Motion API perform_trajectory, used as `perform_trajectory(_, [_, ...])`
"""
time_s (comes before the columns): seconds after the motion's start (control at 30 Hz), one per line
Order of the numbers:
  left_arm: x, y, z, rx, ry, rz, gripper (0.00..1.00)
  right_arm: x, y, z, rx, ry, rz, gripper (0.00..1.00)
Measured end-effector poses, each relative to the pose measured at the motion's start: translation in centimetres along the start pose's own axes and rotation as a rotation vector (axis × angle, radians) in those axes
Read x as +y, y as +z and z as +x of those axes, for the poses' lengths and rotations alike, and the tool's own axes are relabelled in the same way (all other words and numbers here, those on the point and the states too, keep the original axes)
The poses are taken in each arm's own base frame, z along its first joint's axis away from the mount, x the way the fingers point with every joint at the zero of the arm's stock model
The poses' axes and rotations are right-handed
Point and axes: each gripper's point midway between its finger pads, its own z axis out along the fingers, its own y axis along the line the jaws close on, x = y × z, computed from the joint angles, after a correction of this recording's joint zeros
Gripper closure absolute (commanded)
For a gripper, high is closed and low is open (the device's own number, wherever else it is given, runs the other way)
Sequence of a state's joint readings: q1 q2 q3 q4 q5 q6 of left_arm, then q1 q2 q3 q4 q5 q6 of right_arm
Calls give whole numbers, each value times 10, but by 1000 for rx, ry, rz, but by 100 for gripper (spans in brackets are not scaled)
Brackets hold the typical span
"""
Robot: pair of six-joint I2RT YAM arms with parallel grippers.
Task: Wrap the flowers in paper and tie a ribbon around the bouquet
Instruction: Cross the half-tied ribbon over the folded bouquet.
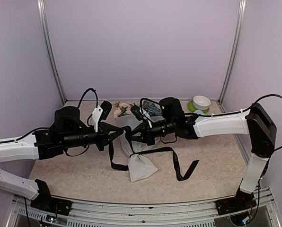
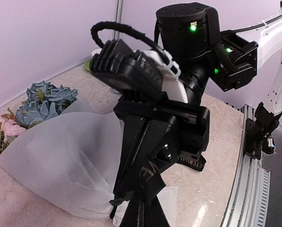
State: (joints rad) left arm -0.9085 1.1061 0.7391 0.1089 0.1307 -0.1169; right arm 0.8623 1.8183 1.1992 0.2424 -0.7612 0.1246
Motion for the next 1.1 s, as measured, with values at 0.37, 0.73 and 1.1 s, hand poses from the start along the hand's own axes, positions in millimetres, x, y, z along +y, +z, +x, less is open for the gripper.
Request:
perform_trajectory(0.37, [34, -13, 130, 152, -63, -232, 1, 10, -11, 0, 11, 42, -2, 100])
perform_trajectory(0.73, [35, 24, 113, 8, 26, -155, 1, 14, -15, 6, 25, 95, 1, 100])
perform_trajectory(1.1, [23, 77, 86, -69, 111, 53, 21, 14, -15, 4, 13, 98, 0, 100])
